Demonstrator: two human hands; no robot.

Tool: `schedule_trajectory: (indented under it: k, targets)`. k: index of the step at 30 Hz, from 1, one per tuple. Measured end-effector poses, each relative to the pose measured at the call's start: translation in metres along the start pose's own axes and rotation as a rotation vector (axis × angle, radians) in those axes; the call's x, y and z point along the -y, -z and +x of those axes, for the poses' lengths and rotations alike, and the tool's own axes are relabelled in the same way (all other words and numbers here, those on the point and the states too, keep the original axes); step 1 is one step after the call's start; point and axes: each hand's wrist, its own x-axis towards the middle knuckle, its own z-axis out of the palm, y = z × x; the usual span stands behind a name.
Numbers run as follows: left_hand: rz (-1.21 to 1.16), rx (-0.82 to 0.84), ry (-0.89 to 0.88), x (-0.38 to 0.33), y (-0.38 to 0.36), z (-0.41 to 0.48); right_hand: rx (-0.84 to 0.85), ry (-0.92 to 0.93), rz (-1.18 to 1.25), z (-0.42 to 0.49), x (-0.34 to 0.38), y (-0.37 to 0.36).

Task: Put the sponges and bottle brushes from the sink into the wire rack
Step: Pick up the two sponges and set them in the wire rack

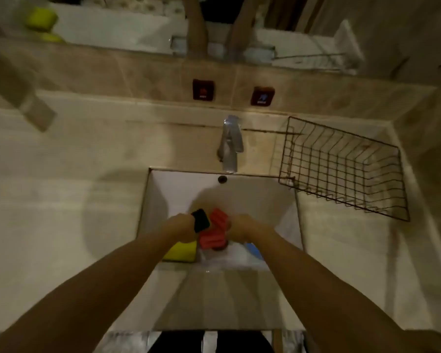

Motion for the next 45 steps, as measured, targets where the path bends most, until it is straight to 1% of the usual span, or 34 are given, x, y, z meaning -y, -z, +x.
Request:
schedule_trajectory:
  k: [2,3,5,7,9,11,12,14,18,22,26,29,31,33,35,37,39,43,45]
  targets:
    - [-0.041,0.003,0.081,0.01,-0.014,0.004,0.004,0.092,-0.018,0.018,0.003,-0.008]
    - [-0.064,-0.011,0.095,0.015,-0.023,0.005,0.014,0.108,0.021,0.027,0.005,-0.013]
    - [-0.073,-0.045,0.068,0.023,-0.035,0.004,-0.004,0.152,0.086,0.042,0.012,-0.021]
    - [-0.094,-0.066,0.039,0.028,-0.047,0.006,-0.151,0.211,-0.091,0.059,0.021,-0.023]
    - [-0.124,-0.095,0.022,0.032,-0.055,0.007,-0.244,0.294,-0.187,0.069,0.025,-0.027]
    - [-0.124,-0.127,0.006,0.034,-0.061,0.009,-0.259,0.377,-0.262,0.078,0.03,-0.032]
    - [-0.134,-0.135,0.005,0.035,-0.063,0.009,-0.264,0.409,-0.339,0.081,0.031,-0.035]
    - [-0.124,-0.11,0.006,0.036,-0.067,0.014,-0.264,0.433,-0.461,0.091,0.031,-0.043]
    - [0.005,-0.144,-0.014,0.032,-0.074,0.028,-0.329,0.429,-0.565,0.106,0.026,-0.056]
    - [0.025,-0.182,-0.053,0.037,-0.079,0.034,-0.337,0.388,-0.523,0.11,0.021,-0.054]
    - [0.015,-0.109,-0.123,0.044,-0.07,0.035,-0.409,0.368,-0.474,0.103,0.02,-0.048]
    - [0.014,-0.071,-0.123,0.044,-0.064,0.038,-0.382,0.358,-0.464,0.102,0.02,-0.046]
    - [0.005,-0.075,-0.115,0.042,-0.063,0.037,-0.375,0.353,-0.483,0.104,0.019,-0.05]
    - [-0.021,-0.123,-0.108,0.041,-0.065,0.035,-0.386,0.339,-0.504,0.106,0.018,-0.053]
    - [-0.036,-0.209,-0.102,0.041,-0.068,0.033,-0.414,0.31,-0.519,0.109,0.019,-0.056]
    - [-0.033,-0.29,-0.09,0.038,-0.07,0.034,-0.408,0.28,-0.54,0.11,0.02,-0.056]
    - [-0.061,-0.316,-0.064,0.036,-0.072,0.037,-0.396,0.264,-0.554,0.113,0.02,-0.058]
    - [-0.217,-0.415,-0.073,0.037,-0.062,0.034,-0.373,0.251,-0.507,0.109,0.021,-0.053]
    - [-0.309,-0.416,-0.079,0.039,-0.047,0.028,-0.401,0.23,-0.462,0.098,0.022,-0.041]
